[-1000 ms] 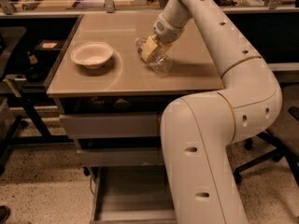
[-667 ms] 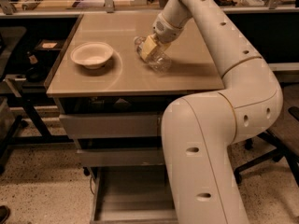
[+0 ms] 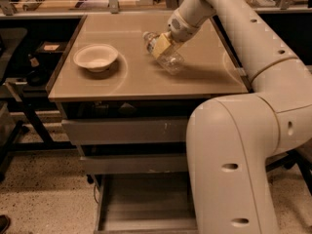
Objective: Place water bottle into bottom drawer
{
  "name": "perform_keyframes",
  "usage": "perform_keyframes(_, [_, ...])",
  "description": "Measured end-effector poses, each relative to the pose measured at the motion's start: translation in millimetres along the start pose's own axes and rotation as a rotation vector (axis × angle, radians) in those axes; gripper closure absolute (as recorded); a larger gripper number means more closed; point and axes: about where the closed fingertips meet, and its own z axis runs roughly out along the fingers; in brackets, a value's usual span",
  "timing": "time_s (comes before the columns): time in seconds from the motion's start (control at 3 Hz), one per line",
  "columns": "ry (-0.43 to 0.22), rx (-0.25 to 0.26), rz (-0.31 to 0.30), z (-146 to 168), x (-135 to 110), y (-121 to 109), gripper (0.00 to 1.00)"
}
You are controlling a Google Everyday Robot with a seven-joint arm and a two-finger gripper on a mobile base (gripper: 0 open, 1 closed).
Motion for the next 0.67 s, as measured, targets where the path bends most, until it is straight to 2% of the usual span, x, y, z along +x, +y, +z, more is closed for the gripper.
perform_keyframes(0.33, [0.026,-0.045,-0.023,-16.4,45.6,20.4,1.0])
perform_keyframes(0.67, [0.026,-0.045,-0.023,-16.2,45.5,20.4,1.0])
